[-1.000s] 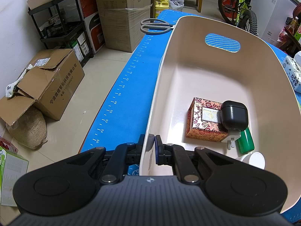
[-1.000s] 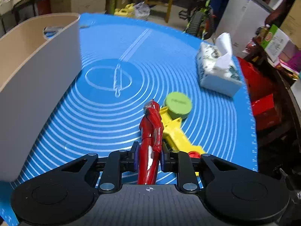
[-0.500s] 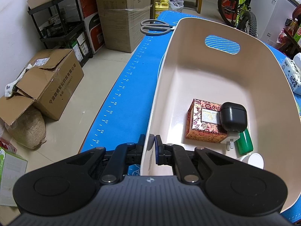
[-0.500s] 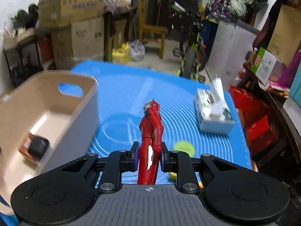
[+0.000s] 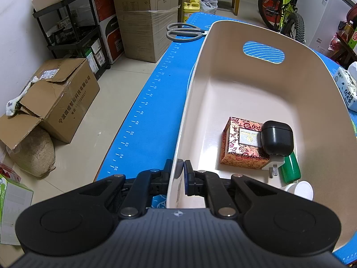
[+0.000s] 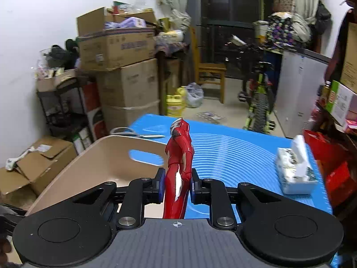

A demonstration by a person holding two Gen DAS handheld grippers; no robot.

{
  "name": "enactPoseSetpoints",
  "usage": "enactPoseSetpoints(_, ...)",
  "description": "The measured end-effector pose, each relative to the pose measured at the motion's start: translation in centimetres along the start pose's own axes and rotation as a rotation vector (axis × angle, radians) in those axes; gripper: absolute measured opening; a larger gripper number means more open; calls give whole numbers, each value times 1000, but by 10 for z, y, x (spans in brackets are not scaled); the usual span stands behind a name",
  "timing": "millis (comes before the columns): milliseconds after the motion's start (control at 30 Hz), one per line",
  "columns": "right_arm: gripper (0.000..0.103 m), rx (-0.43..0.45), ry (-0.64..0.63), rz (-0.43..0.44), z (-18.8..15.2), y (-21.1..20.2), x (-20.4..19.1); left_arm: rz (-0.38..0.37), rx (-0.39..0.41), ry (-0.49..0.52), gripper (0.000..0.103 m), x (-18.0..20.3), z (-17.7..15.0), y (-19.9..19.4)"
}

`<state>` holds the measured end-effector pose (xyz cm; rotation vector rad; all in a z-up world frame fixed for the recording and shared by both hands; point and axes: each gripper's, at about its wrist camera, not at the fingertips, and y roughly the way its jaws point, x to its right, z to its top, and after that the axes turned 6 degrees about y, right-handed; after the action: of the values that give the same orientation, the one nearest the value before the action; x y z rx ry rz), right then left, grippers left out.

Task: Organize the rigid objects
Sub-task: 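Carry the red action figure into the basket and release it upright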

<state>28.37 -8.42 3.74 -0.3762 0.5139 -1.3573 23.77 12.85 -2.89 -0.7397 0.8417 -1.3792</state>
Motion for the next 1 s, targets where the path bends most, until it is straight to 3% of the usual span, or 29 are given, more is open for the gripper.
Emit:
enactPoseSetpoints(400, 31, -68, -81, 101, -13, 23, -68, -6, 4, 0, 13, -1, 0, 0)
enactPoseSetpoints(1000, 31, -282, -191, 92, -52, 64, -89, 1, 8, 10, 13, 1, 0, -1)
